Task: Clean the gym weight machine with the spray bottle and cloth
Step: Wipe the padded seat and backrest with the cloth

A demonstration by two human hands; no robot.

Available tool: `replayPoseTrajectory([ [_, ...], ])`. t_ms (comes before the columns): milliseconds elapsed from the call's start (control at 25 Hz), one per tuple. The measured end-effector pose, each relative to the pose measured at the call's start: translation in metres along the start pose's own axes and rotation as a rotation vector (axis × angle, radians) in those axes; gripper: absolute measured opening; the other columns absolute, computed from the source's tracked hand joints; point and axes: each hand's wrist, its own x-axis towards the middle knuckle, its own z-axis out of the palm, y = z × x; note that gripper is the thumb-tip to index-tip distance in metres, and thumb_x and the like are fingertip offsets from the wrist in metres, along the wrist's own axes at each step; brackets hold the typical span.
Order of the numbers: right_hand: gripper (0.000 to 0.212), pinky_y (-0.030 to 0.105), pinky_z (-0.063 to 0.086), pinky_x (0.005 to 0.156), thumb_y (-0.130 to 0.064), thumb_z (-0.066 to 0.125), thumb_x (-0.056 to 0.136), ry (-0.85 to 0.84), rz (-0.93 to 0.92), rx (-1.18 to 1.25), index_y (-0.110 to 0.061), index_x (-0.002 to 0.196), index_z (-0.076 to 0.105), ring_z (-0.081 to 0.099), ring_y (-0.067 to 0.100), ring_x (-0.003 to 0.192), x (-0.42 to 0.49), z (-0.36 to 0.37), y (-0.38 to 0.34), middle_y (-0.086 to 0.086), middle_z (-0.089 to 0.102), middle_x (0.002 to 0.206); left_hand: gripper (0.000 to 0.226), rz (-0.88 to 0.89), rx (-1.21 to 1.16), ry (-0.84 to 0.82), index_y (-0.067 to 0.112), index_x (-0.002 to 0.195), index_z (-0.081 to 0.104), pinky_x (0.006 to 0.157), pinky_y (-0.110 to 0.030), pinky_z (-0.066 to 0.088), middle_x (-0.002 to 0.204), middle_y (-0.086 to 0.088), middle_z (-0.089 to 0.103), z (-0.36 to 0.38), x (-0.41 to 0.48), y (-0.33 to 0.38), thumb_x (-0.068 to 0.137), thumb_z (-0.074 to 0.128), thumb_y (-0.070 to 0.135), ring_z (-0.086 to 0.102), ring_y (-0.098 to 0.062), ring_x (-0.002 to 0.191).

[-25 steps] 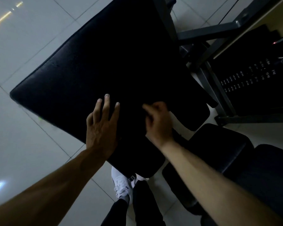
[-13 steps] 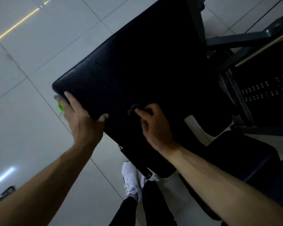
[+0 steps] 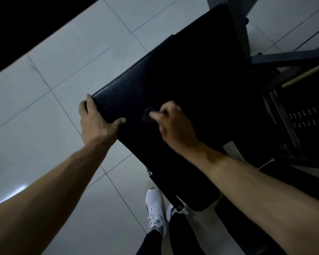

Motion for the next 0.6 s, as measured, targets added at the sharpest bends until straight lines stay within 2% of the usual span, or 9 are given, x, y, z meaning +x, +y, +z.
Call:
replayPoseTrajectory([
  [120,0.019,0.046,0.053,0.083,-0.028,0.055,0.095,0.269,0.323,0.060,-0.018,0.106,0.066,0.056,0.012,0.083,0.072,-0.018,0.034,-0.004,0.052,0.103,0.121,-0.001,0.003,0.020,0.025,0.161,0.010,0.114,-0.043,0.039,0.164,0.006,0.017,0.002,-0.001,-0.002,0.072,0.089,0.043,0.036,-0.022,0.144],
  [200,0.005,0.050,0.051,0.083,-0.028,0.061,0.093,0.400,0.515,0.095,-0.023,0.094,0.062,0.055,0.014,0.077,0.090,-0.018,0.023,-0.004,0.052,0.096,0.121,-0.004,-0.002,0.024,0.024,0.161,0.010,0.114,-0.043,0.039,0.164,0.007,0.017,0.004,-0.001,-0.003,0.071,0.089,0.043,0.036,-0.023,0.145],
  [240,0.004,0.050,0.050,0.084,-0.022,0.060,0.092,0.397,0.509,0.144,-0.022,0.095,0.064,0.055,0.018,0.080,0.086,-0.012,0.003,-0.002,0.053,0.097,0.121,-0.004,0.002,0.025,0.024,0.161,0.010,0.114,-0.043,0.039,0.163,0.007,0.017,0.004,-0.001,-0.003,0.071,0.089,0.043,0.035,-0.023,0.145],
  [320,0.027,0.043,0.048,0.077,-0.010,0.055,0.089,0.250,0.210,0.043,-0.020,0.109,0.071,0.053,0.027,0.086,0.055,0.013,-0.040,0.006,0.053,0.104,0.121,-0.004,0.033,0.033,0.024,0.161,0.010,0.113,-0.044,0.040,0.163,0.007,0.017,0.004,0.000,-0.003,0.071,0.088,0.044,0.033,-0.023,0.146],
  [360,0.033,0.041,0.048,0.073,-0.010,0.053,0.090,0.147,0.063,0.040,-0.020,0.115,0.072,0.053,0.030,0.089,0.038,0.019,-0.054,0.008,0.053,0.106,0.120,-0.008,0.051,0.035,0.024,0.162,0.010,0.113,-0.045,0.040,0.163,0.007,0.017,0.003,0.000,-0.003,0.072,0.088,0.043,0.033,-0.023,0.146],
  [440,0.035,0.039,0.050,0.069,-0.015,0.050,0.092,0.020,-0.080,-0.011,-0.022,0.117,0.073,0.053,0.030,0.092,0.035,0.017,-0.046,0.009,0.053,0.107,0.120,-0.010,0.067,0.031,0.023,0.162,0.010,0.111,-0.046,0.041,0.163,0.005,0.017,0.003,-0.001,-0.001,0.073,0.088,0.043,0.033,-0.024,0.146],
  [520,0.038,0.042,0.052,0.073,-0.013,0.048,0.090,0.100,0.008,-0.016,-0.022,0.118,0.073,0.054,0.033,0.092,0.068,0.001,-0.019,0.010,0.054,0.108,0.121,-0.011,0.065,0.028,0.024,0.162,0.010,0.108,-0.046,0.043,0.163,0.007,0.017,0.003,-0.001,-0.001,0.072,0.088,0.045,0.033,-0.023,0.146],
  [600,0.041,0.046,0.052,0.086,-0.008,0.051,0.090,0.214,0.241,-0.010,-0.020,0.124,0.071,0.057,0.034,0.098,0.109,-0.017,0.007,0.012,0.054,0.114,0.121,-0.007,0.047,0.032,0.025,0.161,0.010,0.105,-0.045,0.044,0.162,0.009,0.018,0.003,-0.002,-0.002,0.071,0.088,0.045,0.035,-0.022,0.144],
])
